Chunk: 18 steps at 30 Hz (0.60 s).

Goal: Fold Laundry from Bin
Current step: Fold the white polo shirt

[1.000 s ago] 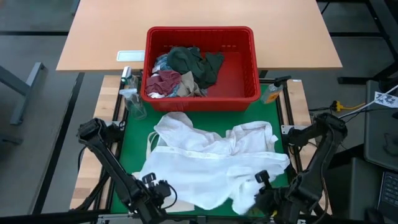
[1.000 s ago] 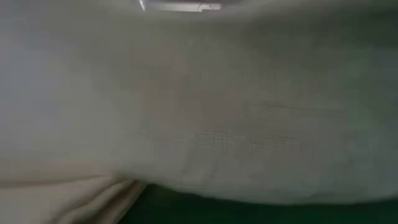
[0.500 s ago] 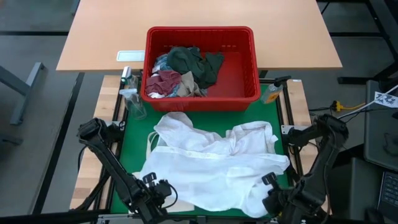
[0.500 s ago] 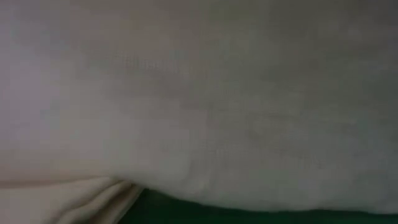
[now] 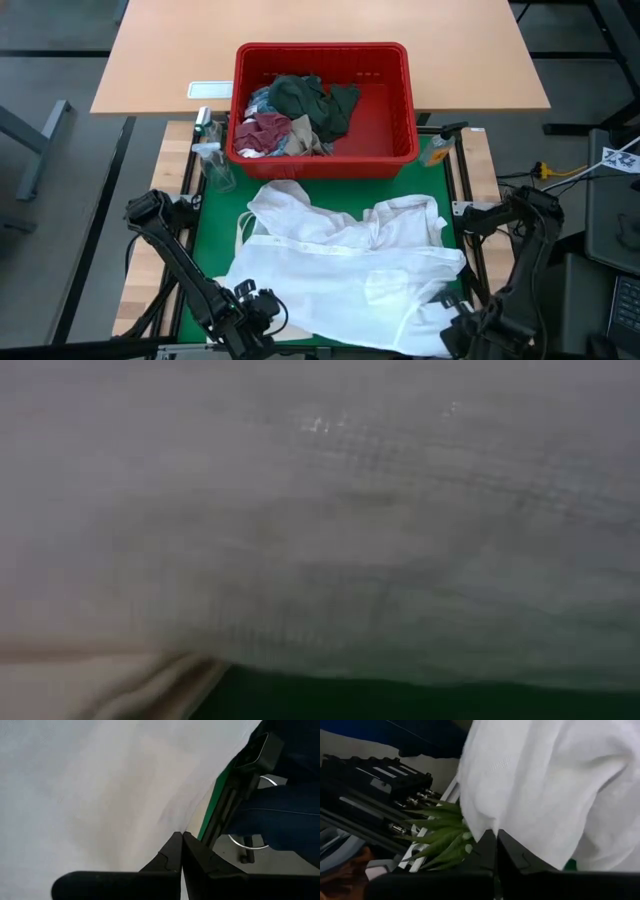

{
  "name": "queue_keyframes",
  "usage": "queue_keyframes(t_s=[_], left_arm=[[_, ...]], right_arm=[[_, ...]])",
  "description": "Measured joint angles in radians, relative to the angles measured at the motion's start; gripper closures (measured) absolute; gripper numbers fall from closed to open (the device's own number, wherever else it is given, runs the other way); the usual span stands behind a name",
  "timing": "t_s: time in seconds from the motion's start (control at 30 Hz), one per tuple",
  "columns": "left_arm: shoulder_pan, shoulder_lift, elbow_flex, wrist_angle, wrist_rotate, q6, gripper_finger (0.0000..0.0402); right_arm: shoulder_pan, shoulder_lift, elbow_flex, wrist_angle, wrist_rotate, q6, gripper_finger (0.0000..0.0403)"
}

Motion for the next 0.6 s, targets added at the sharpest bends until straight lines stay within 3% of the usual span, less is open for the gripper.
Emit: queue_keyframes(t_s=[0.6], left_arm=[[0.0, 0.001, 0.0, -0.001, -0.008, 0.001, 0.0401]], right_arm=[[0.026, 0.003, 0.0, 0.001, 0.08, 0.116, 0.0356]])
